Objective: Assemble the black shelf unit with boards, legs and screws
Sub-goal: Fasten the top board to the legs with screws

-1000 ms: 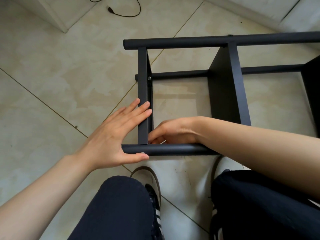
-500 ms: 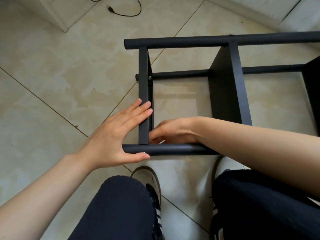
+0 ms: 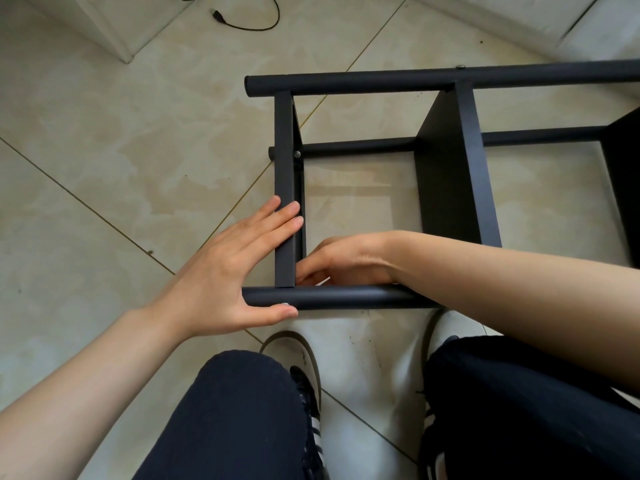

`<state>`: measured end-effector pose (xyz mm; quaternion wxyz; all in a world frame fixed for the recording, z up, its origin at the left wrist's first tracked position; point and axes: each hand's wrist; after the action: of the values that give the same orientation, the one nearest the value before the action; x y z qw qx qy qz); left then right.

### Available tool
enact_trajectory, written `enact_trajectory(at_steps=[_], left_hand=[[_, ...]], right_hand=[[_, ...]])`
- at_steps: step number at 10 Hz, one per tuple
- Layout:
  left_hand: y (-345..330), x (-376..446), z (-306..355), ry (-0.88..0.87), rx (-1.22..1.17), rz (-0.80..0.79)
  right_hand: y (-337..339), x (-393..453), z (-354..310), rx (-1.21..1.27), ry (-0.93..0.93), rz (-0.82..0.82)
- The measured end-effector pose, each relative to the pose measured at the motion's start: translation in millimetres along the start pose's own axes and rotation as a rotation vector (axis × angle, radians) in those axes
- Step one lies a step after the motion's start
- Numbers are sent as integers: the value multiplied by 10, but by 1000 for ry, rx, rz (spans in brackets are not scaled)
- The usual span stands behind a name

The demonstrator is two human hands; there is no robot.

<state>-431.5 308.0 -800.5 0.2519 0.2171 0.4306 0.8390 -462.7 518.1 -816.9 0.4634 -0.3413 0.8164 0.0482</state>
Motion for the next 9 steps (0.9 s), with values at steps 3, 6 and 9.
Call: enact_trajectory(at_steps=[3,6,9], left_hand=[[5,-4,0,8,1,0],[12,-5,15,18,-3,-5],[5,-2,13,15,-17,-1]], right_hand=[[51,20,45,47,12,22],[57,-3,43,46,-15,-5],[-9,19,0,-20,-8,43]])
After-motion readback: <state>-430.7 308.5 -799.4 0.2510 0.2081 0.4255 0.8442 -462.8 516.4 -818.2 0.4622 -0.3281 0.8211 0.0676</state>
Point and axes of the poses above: each hand's wrist, its own x-axis towards the middle knuckle, its own y-axis out of the back of the hand, z = x × y, and after that the axes turned 8 degrees about z, right-handed
